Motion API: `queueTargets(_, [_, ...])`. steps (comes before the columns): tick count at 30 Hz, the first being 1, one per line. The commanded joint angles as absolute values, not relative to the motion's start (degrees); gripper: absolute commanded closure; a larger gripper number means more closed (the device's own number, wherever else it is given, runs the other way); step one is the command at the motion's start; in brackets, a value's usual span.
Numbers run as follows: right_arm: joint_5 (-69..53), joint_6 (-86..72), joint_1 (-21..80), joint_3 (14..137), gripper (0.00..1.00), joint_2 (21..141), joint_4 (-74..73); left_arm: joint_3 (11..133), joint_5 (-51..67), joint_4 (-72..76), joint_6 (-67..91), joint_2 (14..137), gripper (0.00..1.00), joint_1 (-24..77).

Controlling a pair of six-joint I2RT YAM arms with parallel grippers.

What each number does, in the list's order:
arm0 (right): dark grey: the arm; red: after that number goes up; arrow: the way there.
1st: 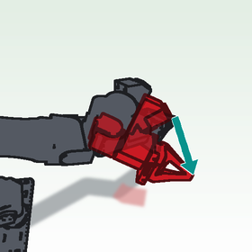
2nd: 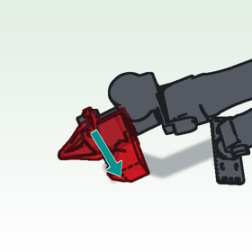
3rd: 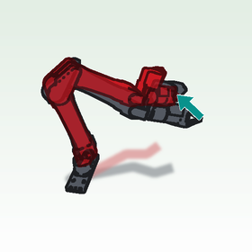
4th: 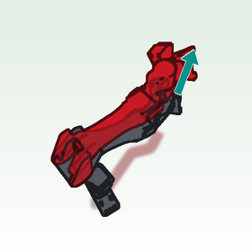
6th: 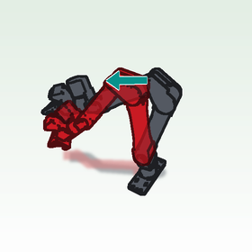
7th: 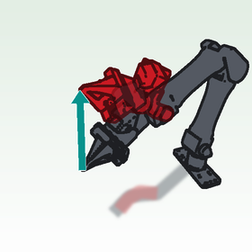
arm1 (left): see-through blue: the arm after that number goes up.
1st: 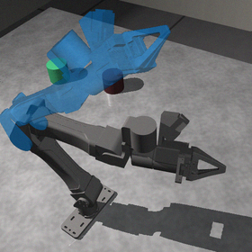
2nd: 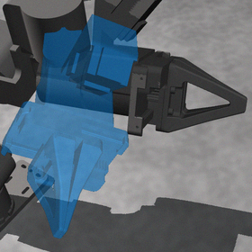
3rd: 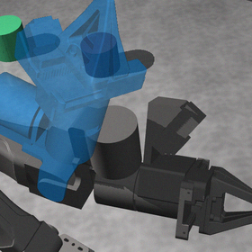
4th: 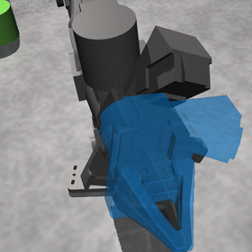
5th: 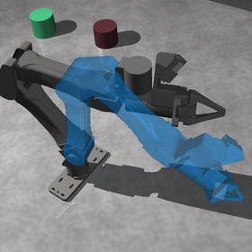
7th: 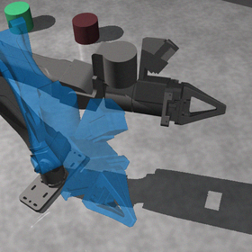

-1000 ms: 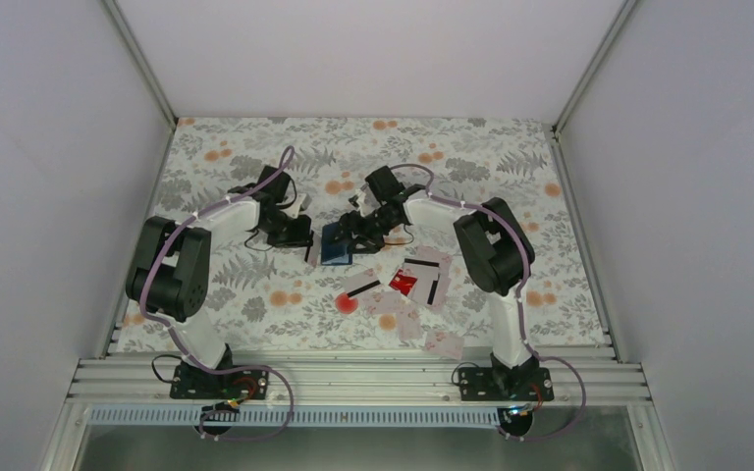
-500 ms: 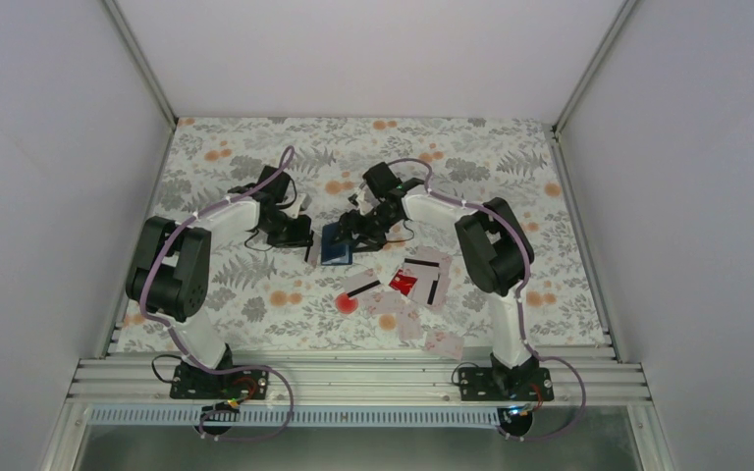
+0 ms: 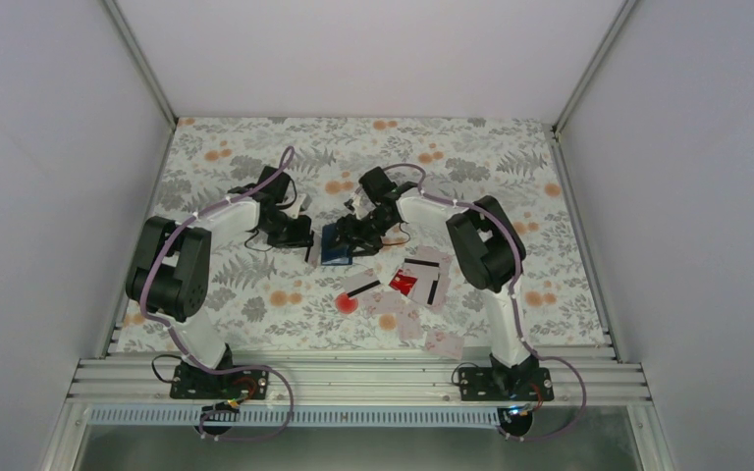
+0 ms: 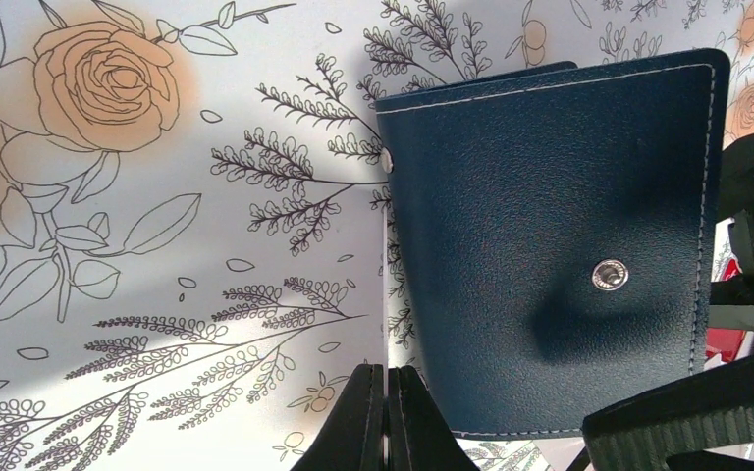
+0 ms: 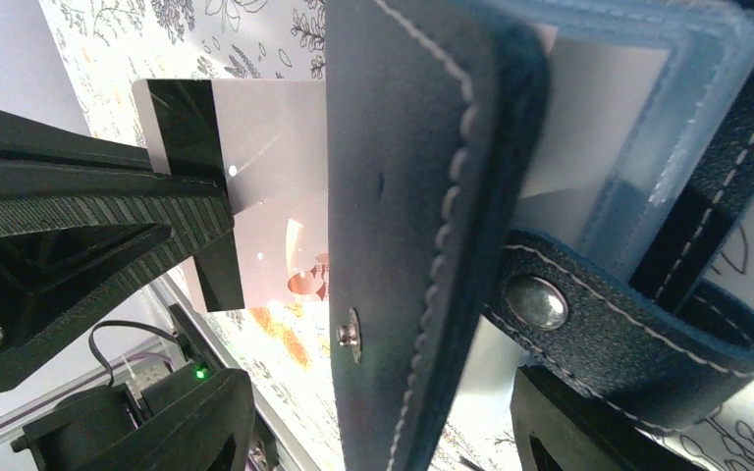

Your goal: Put the credit cards into the card holder

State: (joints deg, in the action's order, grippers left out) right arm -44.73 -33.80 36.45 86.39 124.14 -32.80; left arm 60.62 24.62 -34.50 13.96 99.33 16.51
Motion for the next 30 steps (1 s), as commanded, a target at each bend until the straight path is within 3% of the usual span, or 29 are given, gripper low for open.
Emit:
queueTargets(1, [-44.54, -33.02, 37.26, 87.66, 0.33, 126.27, -32.12, 60.13, 25.27, -34.15, 13.18, 99.44, 0.98, 16.42])
queueTargets(15, [-53.95, -30.8, 38.67, 94.73, 0.33, 127.16, -29.26, 60.05, 28.3, -33.75, 13.78, 98.5, 0.98, 16.64])
queueTargets(30, [-54.75, -29.54, 39.2, 100.92, 0.33, 132.92, -28.65, 59.58, 29.66, -33.93, 13.48, 98.89, 0.98, 16.68])
